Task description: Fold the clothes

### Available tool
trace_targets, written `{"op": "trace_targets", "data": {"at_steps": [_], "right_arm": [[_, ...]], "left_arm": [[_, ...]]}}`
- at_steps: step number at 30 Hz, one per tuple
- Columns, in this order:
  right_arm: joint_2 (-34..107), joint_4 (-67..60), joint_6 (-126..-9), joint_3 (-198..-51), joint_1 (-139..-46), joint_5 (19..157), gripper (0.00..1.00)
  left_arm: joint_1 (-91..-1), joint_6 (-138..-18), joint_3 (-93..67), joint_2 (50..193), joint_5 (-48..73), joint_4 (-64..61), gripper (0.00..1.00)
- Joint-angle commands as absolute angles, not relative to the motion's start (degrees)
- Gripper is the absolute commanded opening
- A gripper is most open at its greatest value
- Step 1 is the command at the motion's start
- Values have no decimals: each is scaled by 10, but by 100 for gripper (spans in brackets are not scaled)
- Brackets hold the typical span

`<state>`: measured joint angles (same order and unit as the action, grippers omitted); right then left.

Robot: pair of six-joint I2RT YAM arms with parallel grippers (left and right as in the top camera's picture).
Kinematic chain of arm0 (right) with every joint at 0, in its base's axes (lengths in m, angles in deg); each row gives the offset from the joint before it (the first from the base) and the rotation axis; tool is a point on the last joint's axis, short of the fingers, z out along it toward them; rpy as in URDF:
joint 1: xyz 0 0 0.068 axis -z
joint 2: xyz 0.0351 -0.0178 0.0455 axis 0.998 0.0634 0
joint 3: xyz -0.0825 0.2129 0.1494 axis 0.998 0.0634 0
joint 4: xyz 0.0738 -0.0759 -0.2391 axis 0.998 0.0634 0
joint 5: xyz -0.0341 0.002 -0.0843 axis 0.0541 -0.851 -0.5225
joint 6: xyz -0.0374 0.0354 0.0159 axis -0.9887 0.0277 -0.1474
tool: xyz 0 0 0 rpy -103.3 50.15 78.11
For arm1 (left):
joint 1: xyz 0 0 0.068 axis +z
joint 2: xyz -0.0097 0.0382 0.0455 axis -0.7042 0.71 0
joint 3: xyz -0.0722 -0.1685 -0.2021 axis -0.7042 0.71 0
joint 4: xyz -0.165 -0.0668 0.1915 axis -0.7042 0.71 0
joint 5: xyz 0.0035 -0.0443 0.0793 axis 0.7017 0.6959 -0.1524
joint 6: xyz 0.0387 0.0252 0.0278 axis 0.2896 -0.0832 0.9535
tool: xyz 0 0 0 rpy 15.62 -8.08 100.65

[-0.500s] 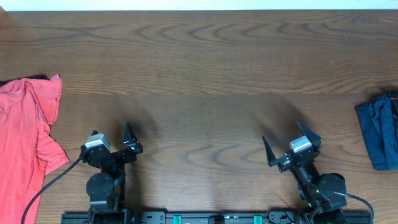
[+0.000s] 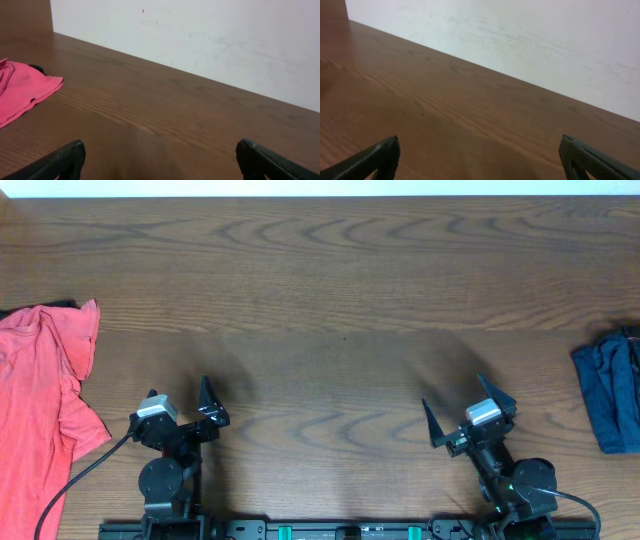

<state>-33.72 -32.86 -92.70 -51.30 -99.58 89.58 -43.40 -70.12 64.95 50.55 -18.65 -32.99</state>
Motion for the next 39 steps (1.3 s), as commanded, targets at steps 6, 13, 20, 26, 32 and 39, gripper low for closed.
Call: {"op": "trace_targets", "data": {"at_steps": [6,13,20,26,32,39], "right_arm": [[-339,-329,-920,-510,-990,899,99],[-339,-329,-921,-510,-990,899,99],[-339,-329,-920,-510,-990,899,99],[-339,-329,-920,-510,-990,899,99],[-339,-330,-920,-510,-990,899,99],[-339,-330,-921,-510,-990,899,99]], "left_arm": [[-436,-696,667,506,-195,-318,98],[-436,-696,667,506,-195,-318,98],[-436,-696,667,506,-195,-318,98],[-435,-681,667,506,-207,-321,98],[-436,-681,667,506,-206,-320,98],[-436,-681,667,506,-206,-320,98]]}}
